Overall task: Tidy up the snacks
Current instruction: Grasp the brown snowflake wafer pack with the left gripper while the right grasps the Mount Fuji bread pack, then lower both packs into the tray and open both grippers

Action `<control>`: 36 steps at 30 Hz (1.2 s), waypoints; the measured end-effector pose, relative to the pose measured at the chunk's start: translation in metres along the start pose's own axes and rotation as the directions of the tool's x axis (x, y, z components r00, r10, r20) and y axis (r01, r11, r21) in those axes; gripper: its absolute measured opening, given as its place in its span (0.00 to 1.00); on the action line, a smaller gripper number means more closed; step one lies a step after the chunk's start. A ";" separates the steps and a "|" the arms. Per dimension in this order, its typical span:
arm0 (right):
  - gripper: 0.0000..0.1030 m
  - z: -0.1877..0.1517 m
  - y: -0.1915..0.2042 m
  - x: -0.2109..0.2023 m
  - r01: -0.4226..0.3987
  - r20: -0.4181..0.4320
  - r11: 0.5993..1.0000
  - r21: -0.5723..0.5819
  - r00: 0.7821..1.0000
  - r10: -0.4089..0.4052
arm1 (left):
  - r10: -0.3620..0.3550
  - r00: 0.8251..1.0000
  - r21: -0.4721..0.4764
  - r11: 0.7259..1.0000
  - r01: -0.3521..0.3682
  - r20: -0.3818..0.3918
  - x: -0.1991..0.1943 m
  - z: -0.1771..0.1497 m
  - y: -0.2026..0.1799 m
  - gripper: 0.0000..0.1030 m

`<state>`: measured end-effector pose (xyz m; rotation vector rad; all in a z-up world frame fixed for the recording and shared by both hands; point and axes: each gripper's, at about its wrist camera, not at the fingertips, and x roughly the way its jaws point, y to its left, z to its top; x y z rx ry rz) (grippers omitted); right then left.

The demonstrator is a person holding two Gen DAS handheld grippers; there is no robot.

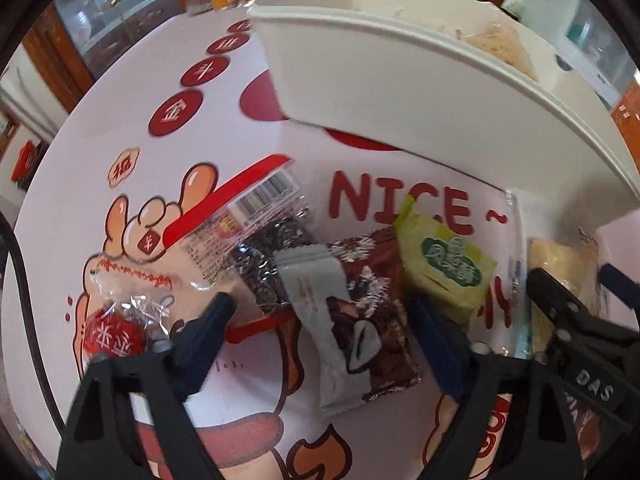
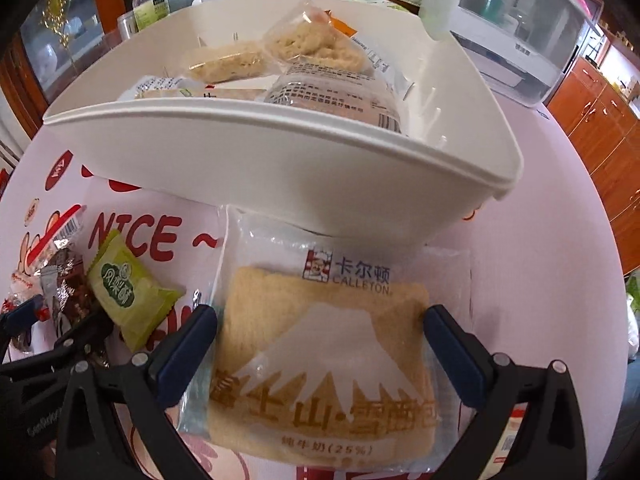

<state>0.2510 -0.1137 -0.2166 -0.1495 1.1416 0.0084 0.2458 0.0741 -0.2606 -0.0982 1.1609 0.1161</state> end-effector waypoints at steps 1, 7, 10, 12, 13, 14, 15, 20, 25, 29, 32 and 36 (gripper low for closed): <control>1.00 0.001 0.001 0.001 0.002 -0.009 1.000 -0.004 1.000 -0.002 | -0.005 1.000 0.012 1.000 0.005 0.009 -0.001 0.002 -0.001 0.58; 0.82 0.004 -0.001 -0.004 -0.035 -0.039 0.998 -0.049 0.999 0.033 | -0.053 0.999 0.058 0.997 0.052 0.004 -0.005 0.001 -0.009 0.24; 0.31 -0.003 0.008 -0.021 -0.086 0.003 0.990 -0.109 0.996 0.087 | -0.082 0.997 0.043 0.996 0.082 -0.003 -0.007 -0.005 -0.004 0.21; 0.10 -0.006 0.011 -0.030 -0.143 -0.004 0.984 -0.104 0.990 0.143 | -0.094 0.996 0.033 0.995 0.094 -0.008 -0.009 -0.013 0.000 0.20; 0.09 -0.007 0.010 -0.032 -0.162 -0.004 0.982 -0.095 0.987 0.162 | -0.096 0.995 0.030 0.995 0.097 -0.009 -0.012 -0.018 0.004 0.20; 0.07 -0.010 0.008 -0.033 -0.175 0.006 0.981 -0.087 0.984 0.176 | -0.102 0.995 0.021 0.995 0.102 -0.015 -0.013 -0.021 0.006 0.20; 0.06 -0.011 0.006 -0.033 -0.187 0.012 0.979 -0.077 0.982 0.188 | -0.106 0.994 0.019 0.994 0.106 -0.017 -0.016 -0.025 0.006 0.20; 0.02 -0.021 -0.010 -0.048 -0.282 0.030 0.959 -0.015 0.959 0.283 | -0.115 0.993 0.019 0.993 0.115 -0.007 -0.027 -0.038 0.011 0.19; 0.02 -0.034 -0.026 -0.082 -0.381 0.087 0.925 0.002 0.921 0.379 | -0.142 0.990 0.022 0.990 0.141 0.021 -0.059 -0.047 0.009 0.19; 0.02 -0.035 -0.038 -0.114 -0.417 0.131 0.909 -0.004 0.901 0.414 | -0.179 0.982 0.043 0.983 0.177 0.059 -0.092 -0.044 0.006 0.19; 0.02 -0.030 -0.045 -0.138 -0.442 0.176 0.897 -0.016 0.882 0.438 | -0.206 0.974 0.077 0.977 0.199 0.098 -0.124 -0.037 -0.002 0.19; 0.02 -0.015 -0.054 -0.174 -0.460 0.247 0.887 -0.041 0.855 0.456 | -0.236 0.960 0.122 0.968 0.218 0.152 -0.169 -0.016 -0.014 0.19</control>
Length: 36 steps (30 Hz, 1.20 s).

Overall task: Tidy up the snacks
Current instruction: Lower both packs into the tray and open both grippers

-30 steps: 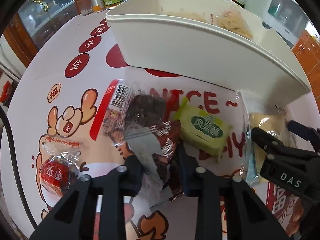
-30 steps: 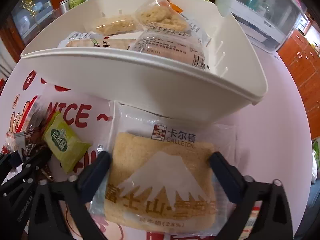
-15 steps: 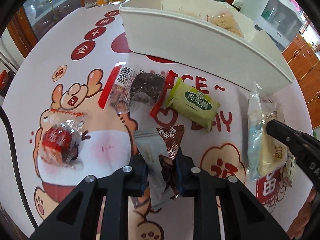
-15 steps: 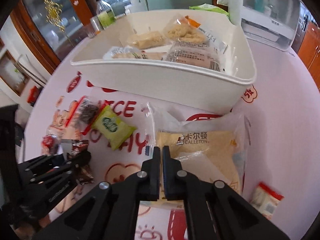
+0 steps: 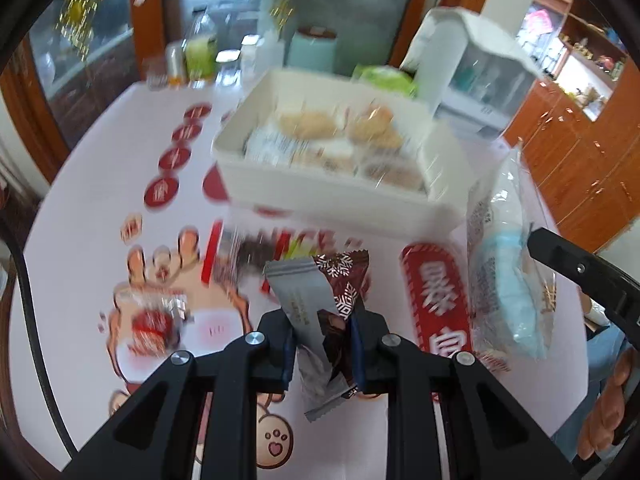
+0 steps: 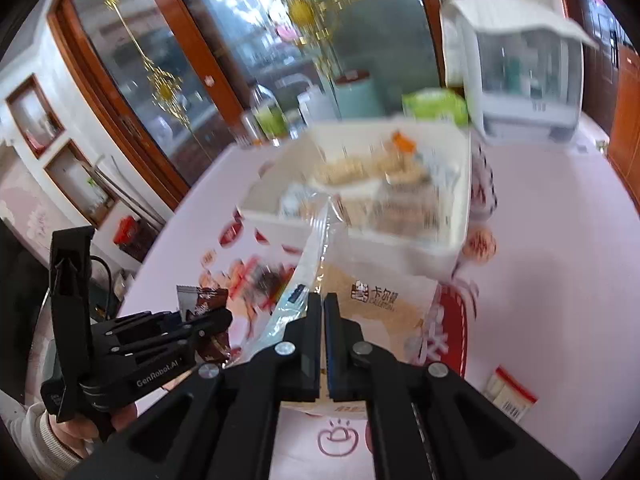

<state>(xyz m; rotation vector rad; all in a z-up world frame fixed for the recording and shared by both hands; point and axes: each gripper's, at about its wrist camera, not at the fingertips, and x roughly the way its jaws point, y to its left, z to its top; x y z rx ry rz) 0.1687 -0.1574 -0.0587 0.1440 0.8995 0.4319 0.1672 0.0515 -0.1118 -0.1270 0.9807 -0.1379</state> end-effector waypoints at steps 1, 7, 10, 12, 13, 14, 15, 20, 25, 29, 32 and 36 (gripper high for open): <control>0.02 0.009 0.003 -0.008 -0.001 0.020 1.000 -0.011 1.000 0.002 | -0.006 1.000 0.008 1.000 0.006 0.012 -0.007 0.007 -0.002 0.19; 0.02 0.058 0.014 -0.039 0.007 0.114 0.998 -0.058 0.993 0.000 | -0.021 0.994 0.080 0.997 0.013 0.103 -0.050 0.067 -0.017 0.19; 0.02 0.086 0.021 -0.050 0.019 0.159 0.997 -0.075 0.987 -0.007 | -0.025 0.990 0.100 0.995 0.011 0.138 -0.065 0.096 -0.021 0.19; 0.02 0.103 0.025 -0.055 0.026 0.181 0.996 -0.087 0.983 -0.009 | -0.028 0.987 0.113 0.993 0.010 0.156 -0.071 0.117 -0.022 0.19; 0.02 0.112 0.027 -0.057 0.033 0.194 0.995 -0.093 0.981 -0.014 | -0.026 0.986 0.121 0.993 0.006 0.165 -0.073 0.124 -0.023 0.19; 0.02 0.121 0.029 -0.058 0.040 0.205 0.994 -0.098 0.979 -0.019 | -0.022 0.984 0.130 0.991 -0.001 0.176 -0.075 0.133 -0.024 0.19; 0.02 0.130 0.031 -0.058 0.046 0.214 0.994 -0.102 0.977 -0.023 | -0.008 0.982 0.137 0.990 -0.018 0.189 -0.076 0.146 -0.025 0.19; 0.02 0.172 0.031 -0.049 0.082 0.243 0.992 -0.094 0.968 -0.057 | 0.011 0.980 0.114 0.993 -0.035 0.200 -0.068 0.199 -0.017 0.20; 0.02 0.202 0.026 -0.035 0.118 0.259 0.991 -0.066 0.961 -0.098 | 0.049 0.978 0.114 0.991 -0.074 0.202 -0.048 0.232 -0.016 0.20; 0.02 0.224 0.014 -0.015 0.140 0.239 0.990 -0.024 0.962 -0.130 | 0.070 0.980 0.111 0.990 -0.092 0.187 -0.025 0.248 -0.017 0.20; 0.04 0.233 0.005 0.003 0.140 0.204 0.990 0.013 0.969 -0.140 | 0.096 0.983 0.098 0.989 -0.112 0.154 -0.004 0.254 -0.017 0.28; 0.16 0.235 -0.007 0.034 0.152 0.113 0.987 0.056 0.981 -0.157 | 0.124 0.986 0.081 0.988 -0.134 0.109 0.021 0.254 -0.017 0.96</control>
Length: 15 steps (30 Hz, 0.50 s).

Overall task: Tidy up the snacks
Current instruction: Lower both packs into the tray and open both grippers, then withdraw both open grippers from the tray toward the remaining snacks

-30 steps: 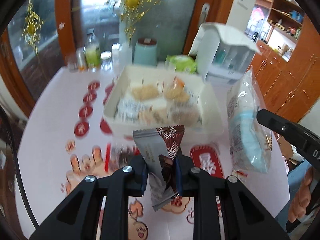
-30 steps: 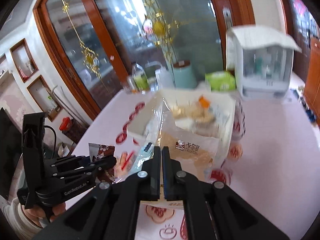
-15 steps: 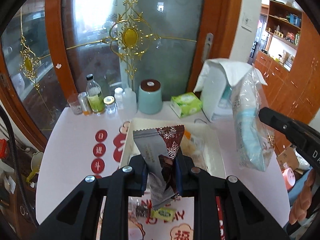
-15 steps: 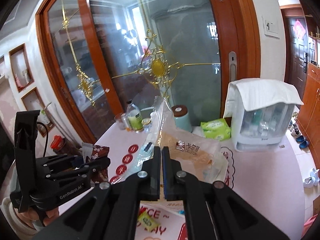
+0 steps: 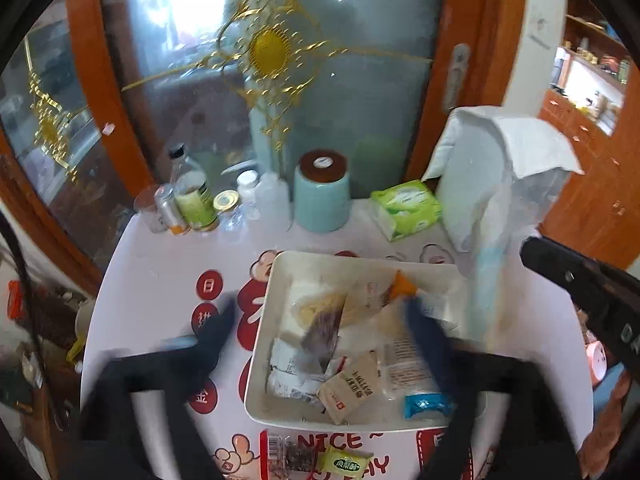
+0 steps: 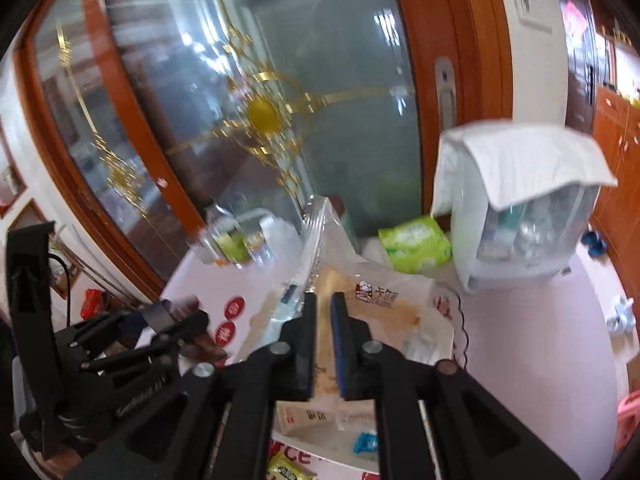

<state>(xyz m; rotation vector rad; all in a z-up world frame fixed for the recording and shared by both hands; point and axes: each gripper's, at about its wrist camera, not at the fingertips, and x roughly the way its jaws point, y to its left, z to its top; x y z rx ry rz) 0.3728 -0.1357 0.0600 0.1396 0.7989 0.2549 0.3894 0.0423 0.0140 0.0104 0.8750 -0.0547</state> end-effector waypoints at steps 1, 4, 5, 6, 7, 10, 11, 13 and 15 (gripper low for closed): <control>0.18 -0.002 -0.002 0.005 0.004 -0.009 1.000 0.006 1.000 -0.004 | 0.014 1.000 -0.011 1.000 -0.014 0.003 0.003 -0.001 0.002 0.96; 0.37 -0.007 -0.006 0.009 0.033 -0.006 0.999 0.003 0.999 -0.033 | 0.015 1.000 -0.028 0.999 -0.016 -0.012 0.012 -0.004 0.007 0.96; 0.43 -0.009 -0.008 0.008 0.039 0.001 0.999 0.000 0.999 -0.039 | 0.016 1.000 -0.032 0.999 -0.017 -0.018 0.013 -0.006 0.008 0.96; 0.47 -0.011 -0.009 0.007 0.048 0.007 0.999 -0.004 0.999 -0.048 | 0.023 1.000 -0.035 0.999 -0.023 -0.016 0.014 -0.008 0.010 0.96; 0.47 -0.013 -0.010 0.007 0.055 0.011 0.998 -0.011 0.998 -0.055 | 0.027 1.000 -0.035 0.999 -0.027 -0.014 0.013 -0.008 0.012 0.96; 0.47 -0.017 -0.011 0.004 0.066 0.011 0.997 -0.032 0.998 -0.066 | 0.036 0.999 -0.037 0.999 -0.036 0.000 0.007 -0.009 0.017 0.96; 0.47 -0.018 -0.011 0.003 0.068 0.010 0.997 -0.036 0.998 -0.068 | 0.037 0.999 -0.039 0.999 -0.037 0.006 0.003 -0.009 0.018 0.96; 0.48 -0.020 -0.012 0.001 0.071 0.008 0.997 -0.039 0.997 -0.071 | 0.040 0.999 -0.041 0.998 -0.040 0.009 -0.003 -0.010 0.019 0.96; 0.48 -0.023 -0.013 -0.001 0.070 0.004 0.997 -0.045 0.998 -0.070 | 0.039 0.999 -0.035 0.999 -0.038 0.022 -0.010 -0.012 0.018 0.96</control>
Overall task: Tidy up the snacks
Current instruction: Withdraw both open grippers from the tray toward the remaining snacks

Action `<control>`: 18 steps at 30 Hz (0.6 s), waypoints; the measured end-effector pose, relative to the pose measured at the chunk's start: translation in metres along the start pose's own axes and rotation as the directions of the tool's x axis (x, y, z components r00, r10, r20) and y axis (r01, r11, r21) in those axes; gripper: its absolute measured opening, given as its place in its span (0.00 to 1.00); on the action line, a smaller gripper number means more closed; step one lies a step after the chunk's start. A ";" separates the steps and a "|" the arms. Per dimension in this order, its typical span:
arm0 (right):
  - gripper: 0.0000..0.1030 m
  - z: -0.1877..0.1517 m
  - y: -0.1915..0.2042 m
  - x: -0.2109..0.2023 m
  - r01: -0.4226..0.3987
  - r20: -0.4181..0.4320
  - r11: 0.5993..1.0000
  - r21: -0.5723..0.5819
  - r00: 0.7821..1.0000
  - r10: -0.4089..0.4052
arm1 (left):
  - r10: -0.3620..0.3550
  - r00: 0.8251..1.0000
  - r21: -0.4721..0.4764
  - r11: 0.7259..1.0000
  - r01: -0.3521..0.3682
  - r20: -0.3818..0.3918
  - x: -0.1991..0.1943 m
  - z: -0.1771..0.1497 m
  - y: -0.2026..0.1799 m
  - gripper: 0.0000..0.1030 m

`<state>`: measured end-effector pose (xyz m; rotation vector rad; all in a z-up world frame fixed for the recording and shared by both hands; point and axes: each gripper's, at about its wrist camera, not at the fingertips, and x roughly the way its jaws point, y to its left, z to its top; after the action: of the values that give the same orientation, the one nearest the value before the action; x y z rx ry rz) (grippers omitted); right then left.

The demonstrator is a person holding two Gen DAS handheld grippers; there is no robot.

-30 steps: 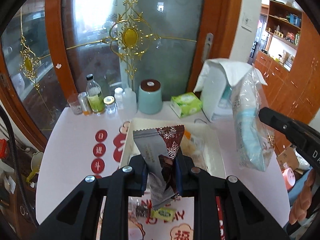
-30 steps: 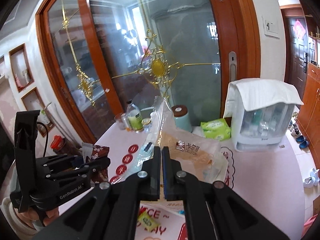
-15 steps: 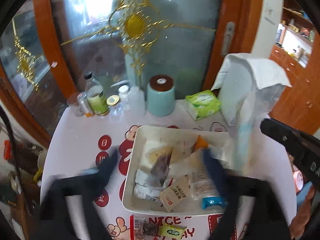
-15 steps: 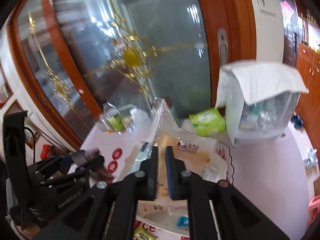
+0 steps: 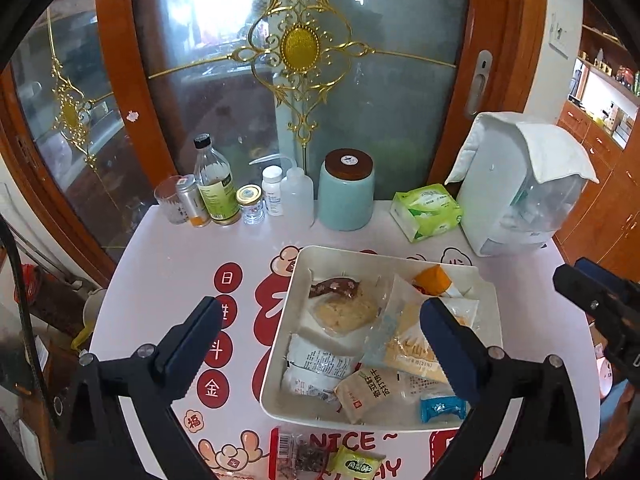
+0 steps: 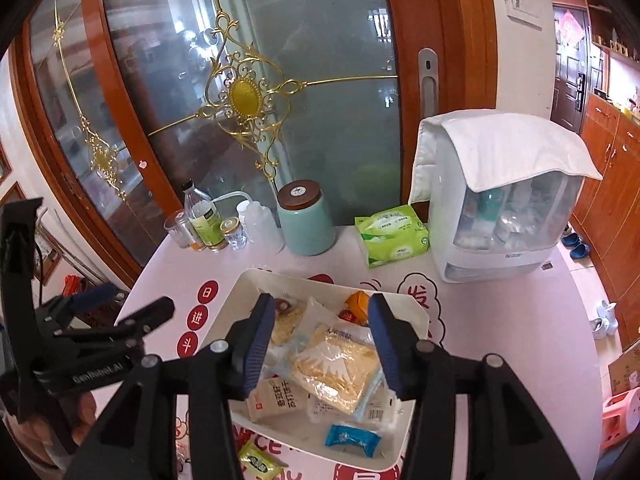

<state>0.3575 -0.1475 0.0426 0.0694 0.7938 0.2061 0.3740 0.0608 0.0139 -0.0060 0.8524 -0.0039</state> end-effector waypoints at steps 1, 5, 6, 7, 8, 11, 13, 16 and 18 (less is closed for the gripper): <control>0.48 -0.002 0.000 -0.001 -0.002 -0.002 1.000 -0.003 1.000 0.002 | 0.002 1.000 0.006 1.000 -0.002 0.005 -0.004 -0.001 -0.002 0.96; 0.48 -0.012 0.000 -0.008 -0.002 -0.013 1.000 -0.021 1.000 0.002 | 0.017 0.999 0.043 0.999 -0.018 0.031 -0.020 -0.011 -0.007 0.96; 0.48 -0.015 0.000 -0.010 -0.002 -0.014 1.000 -0.024 1.000 0.001 | 0.020 0.999 0.052 0.998 -0.022 0.034 -0.024 -0.014 -0.008 0.96; 0.48 -0.018 0.000 -0.012 -0.003 -0.016 1.000 -0.028 1.000 0.003 | 0.021 0.999 0.058 0.998 -0.023 0.035 -0.027 -0.018 -0.009 0.96; 0.48 -0.021 -0.001 -0.016 -0.005 -0.017 1.000 -0.030 1.000 0.005 | 0.022 0.999 0.063 0.998 -0.024 0.035 -0.029 -0.021 -0.010 0.96; 0.48 -0.028 -0.002 -0.025 -0.009 -0.019 0.999 -0.033 1.000 0.008 | 0.025 0.999 0.079 0.997 -0.028 0.032 -0.042 -0.033 -0.014 0.96; 0.48 -0.032 -0.003 -0.033 -0.008 -0.017 0.999 -0.038 1.000 0.007 | 0.025 0.999 0.080 0.996 -0.027 0.034 -0.047 -0.037 -0.013 0.96; 0.48 -0.041 -0.003 -0.044 -0.004 -0.013 0.998 -0.056 1.000 0.003 | 0.026 0.999 0.080 0.996 -0.030 0.041 -0.062 -0.046 -0.012 0.96; 0.48 -0.047 -0.002 -0.050 -0.006 -0.014 0.998 -0.063 1.000 0.005 | 0.029 0.999 0.075 0.997 -0.033 0.044 -0.071 -0.052 -0.010 0.96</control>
<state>0.2905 -0.1610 0.0443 0.0104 0.8005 0.2372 0.2884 0.0507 0.0333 0.0783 0.8087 -0.0071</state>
